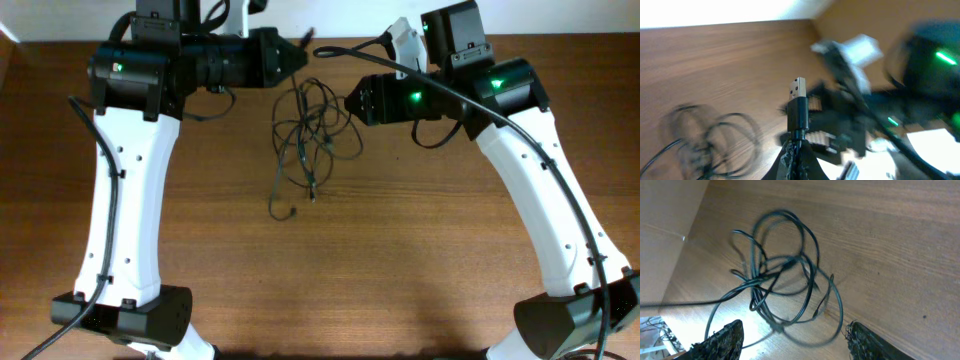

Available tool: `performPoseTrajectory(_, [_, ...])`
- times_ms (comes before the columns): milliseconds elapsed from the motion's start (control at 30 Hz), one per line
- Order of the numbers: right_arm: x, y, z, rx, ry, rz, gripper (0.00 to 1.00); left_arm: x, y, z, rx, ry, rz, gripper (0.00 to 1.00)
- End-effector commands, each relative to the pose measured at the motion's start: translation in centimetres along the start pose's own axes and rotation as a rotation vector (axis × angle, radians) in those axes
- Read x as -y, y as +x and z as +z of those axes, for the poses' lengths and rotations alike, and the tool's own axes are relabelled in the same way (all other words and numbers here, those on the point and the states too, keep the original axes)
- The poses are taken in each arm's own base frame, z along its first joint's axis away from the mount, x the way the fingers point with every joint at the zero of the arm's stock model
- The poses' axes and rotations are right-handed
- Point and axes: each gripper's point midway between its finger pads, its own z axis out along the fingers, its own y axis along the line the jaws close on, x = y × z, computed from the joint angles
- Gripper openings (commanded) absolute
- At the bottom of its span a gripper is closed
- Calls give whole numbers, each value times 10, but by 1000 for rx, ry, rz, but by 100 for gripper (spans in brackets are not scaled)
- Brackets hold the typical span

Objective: Untangle cables

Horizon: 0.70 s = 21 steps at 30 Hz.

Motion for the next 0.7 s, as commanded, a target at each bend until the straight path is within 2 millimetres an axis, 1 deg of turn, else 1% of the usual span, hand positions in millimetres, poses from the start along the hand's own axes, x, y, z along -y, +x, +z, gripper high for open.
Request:
performPoseTrajectory(0, [-8,-1,3,4,-42,-46,68,52,6,-10,-7,292,212,0])
performPoseTrajectory(67, [-13,-7,4,27,-52,-47,66,58,7,-12,-9,330,212,0])
performPoseTrajectory(100, [-13,-10,4,39,-55,-17,65,61,7,-13,-10,344,213,0])
performPoseTrajectory(200, [-9,-25,-2,87,-81,79,65,61,7,-13,-2,350,261,0])
performPoseTrajectory(267, [-9,-31,-8,103,-133,109,64,56,7,-11,4,315,305,0])
performPoseTrajectory(333, [-1,-35,-13,110,-141,174,64,44,6,-8,3,247,317,0])
performPoseTrajectory(433, [5,-39,-15,101,-193,244,64,44,6,-8,4,242,325,0])
performPoseTrajectory(500, [3,-40,-8,83,-247,249,64,45,7,-8,3,250,324,0])
performPoseTrajectory(567, [-3,-37,7,38,-317,269,65,54,9,-9,2,300,342,0])
performPoseTrajectory(600, [-10,-36,17,11,-369,269,65,59,11,-7,-1,317,365,0])
performPoseTrajectory(667, [-22,-36,27,-6,-422,248,65,63,13,-3,-7,320,393,0])
